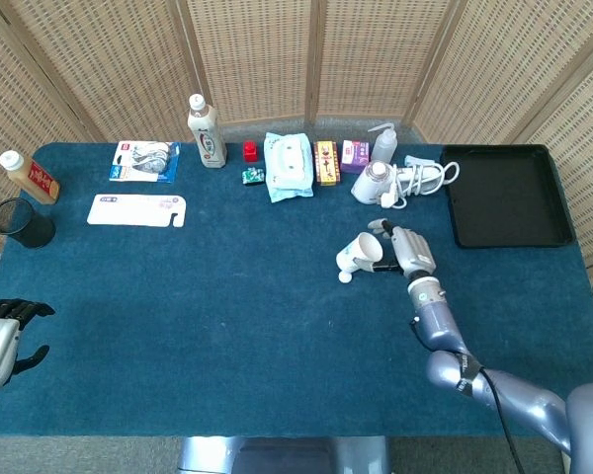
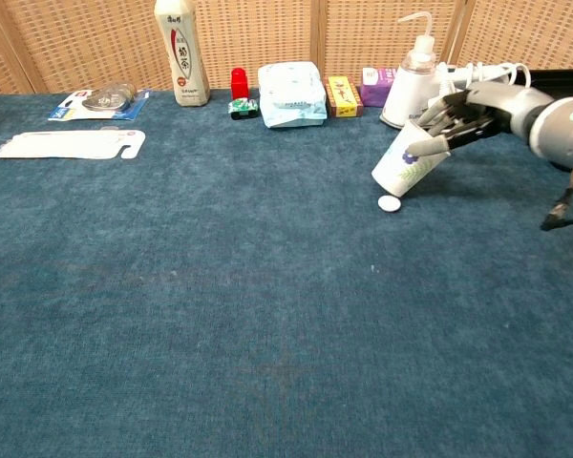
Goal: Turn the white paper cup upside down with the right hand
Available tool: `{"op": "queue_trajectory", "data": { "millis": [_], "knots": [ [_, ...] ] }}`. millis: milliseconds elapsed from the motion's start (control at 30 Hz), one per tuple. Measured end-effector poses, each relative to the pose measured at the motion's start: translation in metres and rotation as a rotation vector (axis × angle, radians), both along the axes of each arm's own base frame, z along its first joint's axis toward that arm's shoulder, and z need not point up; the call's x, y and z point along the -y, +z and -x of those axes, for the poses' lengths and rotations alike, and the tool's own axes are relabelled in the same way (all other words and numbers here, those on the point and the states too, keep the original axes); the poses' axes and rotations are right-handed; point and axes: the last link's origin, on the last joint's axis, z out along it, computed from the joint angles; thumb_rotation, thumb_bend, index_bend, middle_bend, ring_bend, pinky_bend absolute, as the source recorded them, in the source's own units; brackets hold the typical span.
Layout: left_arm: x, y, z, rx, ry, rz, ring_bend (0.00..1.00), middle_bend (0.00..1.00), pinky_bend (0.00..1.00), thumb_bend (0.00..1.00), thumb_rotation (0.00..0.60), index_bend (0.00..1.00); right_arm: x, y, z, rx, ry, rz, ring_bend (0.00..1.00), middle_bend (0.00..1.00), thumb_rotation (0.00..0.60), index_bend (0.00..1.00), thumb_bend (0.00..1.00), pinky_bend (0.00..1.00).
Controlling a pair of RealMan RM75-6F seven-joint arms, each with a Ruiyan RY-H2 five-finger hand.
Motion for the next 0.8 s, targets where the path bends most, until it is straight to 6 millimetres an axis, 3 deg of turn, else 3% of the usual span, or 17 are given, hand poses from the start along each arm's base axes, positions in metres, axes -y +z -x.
{"op": "queue_trajectory", "data": {
  "millis": [233, 467, 600, 800],
  "knots": [
    [-0.001, -0.003, -0.002, 0.005, -0.009, 0.006, 0.27, 0.4, 0.2, 0.2, 0.6, 0.37, -0.001, 0.016, 0.008, -0.086, 0.031, 0.036, 0.25, 0.22, 0.384, 0.11, 0.22, 0.18],
    [0.0, -0.003, -0.002, 0.005, -0.006, 0.007, 0.27, 0.4, 0.2, 0.2, 0.6, 0.37, -0.003, 0.027, -0.001, -0.204, 0.155, 0.054, 0.25, 0.25, 0.382, 0.23, 0.22, 0.18],
    [0.001, -0.002, 0.0, 0.002, -0.001, 0.006, 0.27, 0.4, 0.2, 0.2, 0.6, 0.37, -0.004, 0.026, -0.012, -0.315, 0.272, 0.056, 0.27, 0.29, 0.386, 0.35, 0.23, 0.18],
    [0.001, -0.001, 0.002, 0.003, 0.003, 0.003, 0.27, 0.4, 0.2, 0.2, 0.6, 0.37, -0.003, 0.013, -0.024, -0.418, 0.358, 0.046, 0.27, 0.3, 0.389, 0.38, 0.23, 0.18]
  ]
}}
